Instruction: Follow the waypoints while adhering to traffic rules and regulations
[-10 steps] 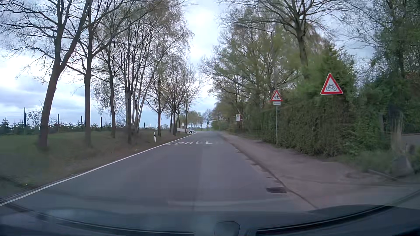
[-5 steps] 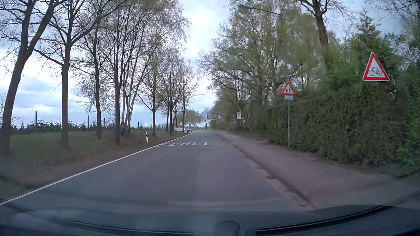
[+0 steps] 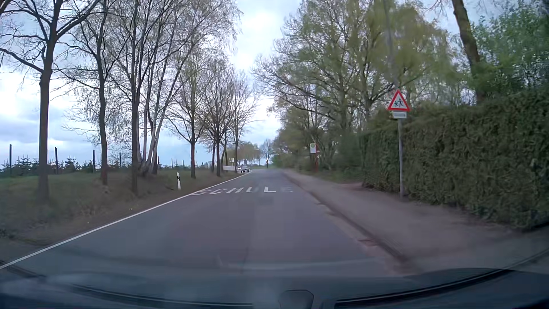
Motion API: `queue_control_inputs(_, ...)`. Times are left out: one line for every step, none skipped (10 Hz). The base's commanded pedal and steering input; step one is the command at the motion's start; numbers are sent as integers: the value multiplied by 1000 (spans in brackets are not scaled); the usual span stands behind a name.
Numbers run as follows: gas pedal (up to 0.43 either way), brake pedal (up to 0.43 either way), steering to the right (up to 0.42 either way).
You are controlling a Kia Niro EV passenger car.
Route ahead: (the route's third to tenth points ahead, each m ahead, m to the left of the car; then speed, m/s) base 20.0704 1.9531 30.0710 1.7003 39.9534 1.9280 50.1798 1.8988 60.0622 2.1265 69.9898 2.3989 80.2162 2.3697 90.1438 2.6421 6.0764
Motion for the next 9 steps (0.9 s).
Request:
queue_control_inputs(79, 0, 6)
queue_control_inputs(79, 0, 3)
queue_control_inputs(79, 0, 1)
queue_control_inputs(79, 0, 1)
queue_control_inputs(79, 0, 1)
queue_control_inputs(79, 0, 0)
queue_control_inputs(79, 0, -2)
queue_control_inputs(79, 0, -3)
queue_control_inputs(79, 0, -3)
